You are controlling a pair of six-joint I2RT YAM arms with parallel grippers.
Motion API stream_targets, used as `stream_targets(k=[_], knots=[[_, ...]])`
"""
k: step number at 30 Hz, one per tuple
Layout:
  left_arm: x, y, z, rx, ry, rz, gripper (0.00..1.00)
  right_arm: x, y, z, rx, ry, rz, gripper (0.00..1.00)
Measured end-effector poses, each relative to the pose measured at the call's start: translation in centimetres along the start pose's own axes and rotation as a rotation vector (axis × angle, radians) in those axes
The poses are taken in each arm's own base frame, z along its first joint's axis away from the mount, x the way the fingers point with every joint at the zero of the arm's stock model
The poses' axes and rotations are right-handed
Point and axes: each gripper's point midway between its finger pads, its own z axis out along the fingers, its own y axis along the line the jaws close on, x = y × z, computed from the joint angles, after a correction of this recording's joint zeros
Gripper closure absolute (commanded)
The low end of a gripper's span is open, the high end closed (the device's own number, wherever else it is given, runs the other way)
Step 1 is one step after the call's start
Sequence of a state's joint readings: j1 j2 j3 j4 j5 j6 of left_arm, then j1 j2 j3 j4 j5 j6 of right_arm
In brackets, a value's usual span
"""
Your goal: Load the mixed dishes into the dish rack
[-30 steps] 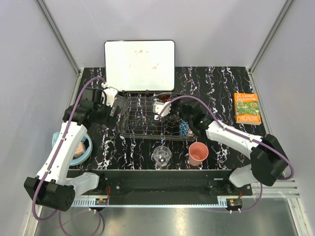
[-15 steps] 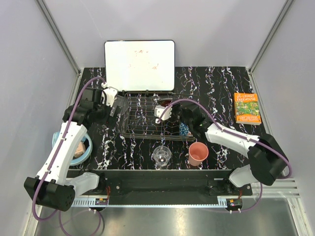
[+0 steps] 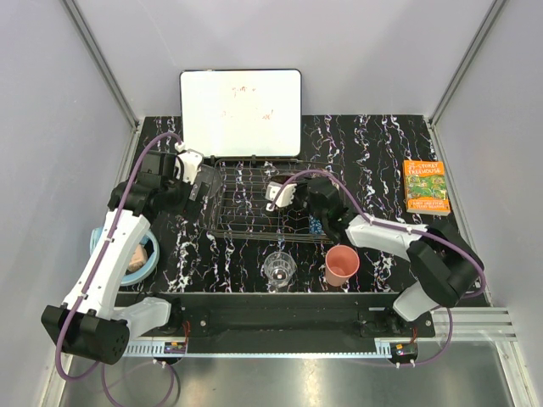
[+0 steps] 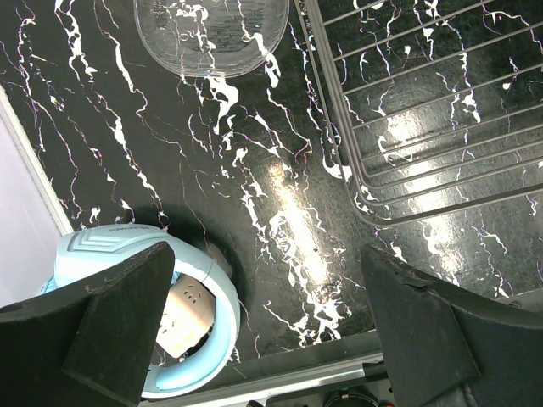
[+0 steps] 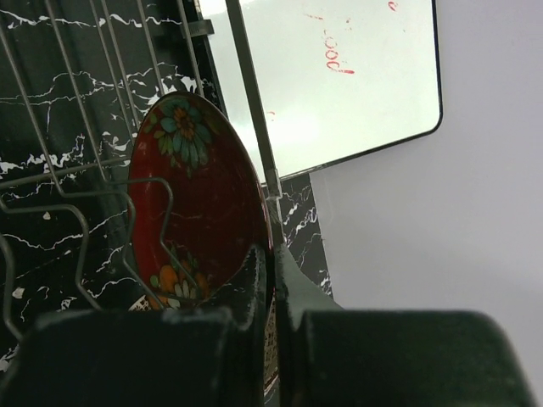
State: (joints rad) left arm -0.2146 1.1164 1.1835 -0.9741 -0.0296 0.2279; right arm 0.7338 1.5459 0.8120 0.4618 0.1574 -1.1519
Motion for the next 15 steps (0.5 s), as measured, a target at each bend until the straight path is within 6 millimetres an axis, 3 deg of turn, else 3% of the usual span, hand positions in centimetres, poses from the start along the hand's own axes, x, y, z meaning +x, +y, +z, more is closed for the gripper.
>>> stream_targets(k=[3, 5, 8, 13, 15], knots=[[0.0, 0.0, 0.0, 0.0, 0.0, 0.0, 0.04, 0.3, 0.0, -0.1, 0.022, 0.004, 0.021, 0.79], [0.0, 0.0, 0.0, -0.001, -0.001, 0.0, 0.04, 0.5, 0.0, -0.2, 0.031, 0.011, 0.033, 0.67], [0.0, 0.1, 0.0, -0.002, -0.002, -0.001, 0.05, 1.1, 0.1, -0.5, 0.039, 0.032, 0.047, 0.63], [-0.3, 0.6, 0.2, -0.027, -0.007, -0.005, 0.05, 1.4, -0.7, -1.0, 0.082, 0.048, 0.064, 0.49], [-0.6, 1.1, 0.7, -0.049, -0.007, -0.011, 0.04, 1.4, -1.3, -1.4, 0.105, 0.052, 0.068, 0.13]])
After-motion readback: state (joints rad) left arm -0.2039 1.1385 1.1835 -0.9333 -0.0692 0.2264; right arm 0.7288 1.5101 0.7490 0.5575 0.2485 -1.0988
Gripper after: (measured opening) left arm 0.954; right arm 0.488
